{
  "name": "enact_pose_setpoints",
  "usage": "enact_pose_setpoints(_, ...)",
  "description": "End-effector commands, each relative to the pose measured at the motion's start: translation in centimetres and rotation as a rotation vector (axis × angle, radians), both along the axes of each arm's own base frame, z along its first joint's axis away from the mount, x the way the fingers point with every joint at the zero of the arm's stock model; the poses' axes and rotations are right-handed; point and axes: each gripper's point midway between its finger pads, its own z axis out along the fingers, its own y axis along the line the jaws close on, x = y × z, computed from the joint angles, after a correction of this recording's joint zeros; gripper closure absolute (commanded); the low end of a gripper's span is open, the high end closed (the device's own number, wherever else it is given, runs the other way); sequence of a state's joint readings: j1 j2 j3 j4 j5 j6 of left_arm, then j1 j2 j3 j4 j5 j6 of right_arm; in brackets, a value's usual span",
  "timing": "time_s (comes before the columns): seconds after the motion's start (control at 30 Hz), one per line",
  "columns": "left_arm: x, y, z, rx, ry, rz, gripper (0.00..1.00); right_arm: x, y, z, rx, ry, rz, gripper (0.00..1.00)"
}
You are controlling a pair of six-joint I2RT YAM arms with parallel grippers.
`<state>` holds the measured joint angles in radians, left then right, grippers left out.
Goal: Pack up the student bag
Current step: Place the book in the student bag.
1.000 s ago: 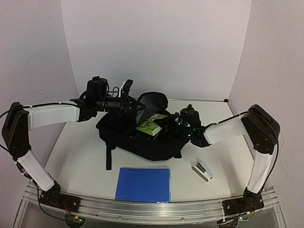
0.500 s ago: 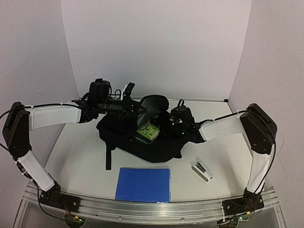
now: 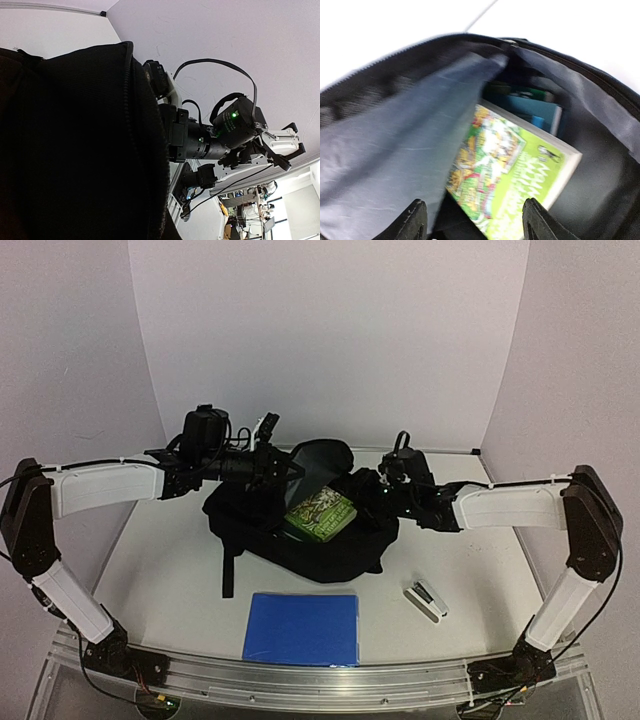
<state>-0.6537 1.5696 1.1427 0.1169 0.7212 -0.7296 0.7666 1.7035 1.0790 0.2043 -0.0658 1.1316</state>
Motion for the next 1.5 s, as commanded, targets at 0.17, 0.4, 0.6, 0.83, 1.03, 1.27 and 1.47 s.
enact_pose_setpoints(0.17,-1.1,0.4,3.6,-0.053,-0.106,-0.017,1.0,-1.1,-1.0,-5.3,-0.105,0.116,-0.012,0.4)
enact_pose_setpoints(0.4,-1.0,0.3,3.4,-0.047,-0.103,-0.019,1.0,-1.1,0.5,-6.3,-0.113,0.131,0.04,0.62)
enact_pose_setpoints(0.6,-0.9,0.2,3.2,-0.042,-0.104,-0.02,1.0,-1.0,2.4,-7.3,-0.1,0.152,0.104,0.66)
enact_pose_setpoints(0.83,-0.8,0.1,2.5,-0.024,-0.093,-0.022,1.0,0.1,4.7,-5.6,-0.012,0.101,0.122,0.76)
enact_pose_setpoints(1.03,-0.8,0.1,2.3,-0.021,-0.084,-0.02,1.0,1.3,7.5,-4.7,0.098,0.059,0.157,0.81)
enact_pose_setpoints(1.27,-0.7,0.3,1.9,-0.008,-0.071,-0.005,1.0,1.5,9.5,-2.6,0.132,-0.04,0.183,0.82)
enact_pose_setpoints(1.47,-0.6,1.2,2.3,0.032,-0.113,0.038,1.0,0.3,5.9,0.7,0.072,-0.153,0.091,0.73)
